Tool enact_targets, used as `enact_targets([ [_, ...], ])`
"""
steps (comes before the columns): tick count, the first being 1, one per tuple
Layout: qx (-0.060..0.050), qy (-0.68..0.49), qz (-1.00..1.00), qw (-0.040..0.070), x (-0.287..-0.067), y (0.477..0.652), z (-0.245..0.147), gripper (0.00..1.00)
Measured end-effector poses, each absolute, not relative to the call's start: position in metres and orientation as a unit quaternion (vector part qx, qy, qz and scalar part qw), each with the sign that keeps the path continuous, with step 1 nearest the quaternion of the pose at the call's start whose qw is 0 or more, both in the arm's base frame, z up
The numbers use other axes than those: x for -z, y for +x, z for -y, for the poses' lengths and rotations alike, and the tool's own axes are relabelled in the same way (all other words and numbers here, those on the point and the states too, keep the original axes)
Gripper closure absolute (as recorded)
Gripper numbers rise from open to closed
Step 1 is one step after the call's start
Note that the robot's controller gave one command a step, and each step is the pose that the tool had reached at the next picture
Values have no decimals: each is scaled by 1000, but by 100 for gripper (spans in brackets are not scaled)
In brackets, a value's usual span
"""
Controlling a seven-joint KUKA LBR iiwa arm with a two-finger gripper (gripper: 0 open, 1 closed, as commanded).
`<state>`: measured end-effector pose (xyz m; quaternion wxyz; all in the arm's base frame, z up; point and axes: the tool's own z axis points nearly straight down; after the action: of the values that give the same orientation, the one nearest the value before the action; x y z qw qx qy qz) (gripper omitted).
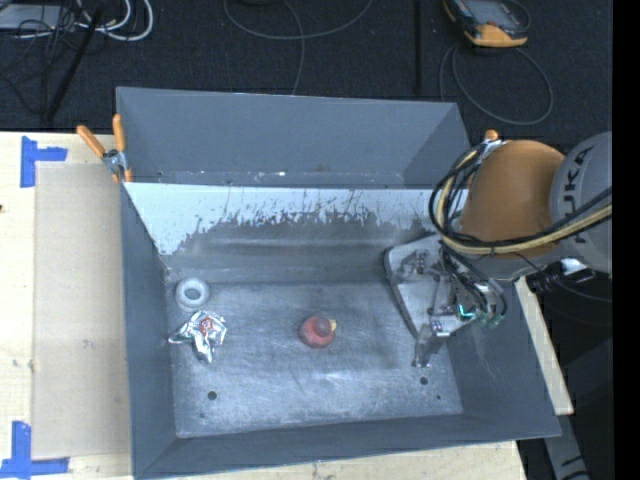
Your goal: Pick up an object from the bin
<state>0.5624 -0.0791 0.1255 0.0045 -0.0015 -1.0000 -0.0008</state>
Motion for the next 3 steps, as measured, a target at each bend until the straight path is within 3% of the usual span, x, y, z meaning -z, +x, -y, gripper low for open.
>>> enact_targets([
  [1, 2, 13, 1000, -1, -127, 575, -35, 0],
  [2, 0, 56, 998, 3, -78, 574, -53, 0],
  [3, 0, 57, 998, 1, -81, 575, -52, 100],
])
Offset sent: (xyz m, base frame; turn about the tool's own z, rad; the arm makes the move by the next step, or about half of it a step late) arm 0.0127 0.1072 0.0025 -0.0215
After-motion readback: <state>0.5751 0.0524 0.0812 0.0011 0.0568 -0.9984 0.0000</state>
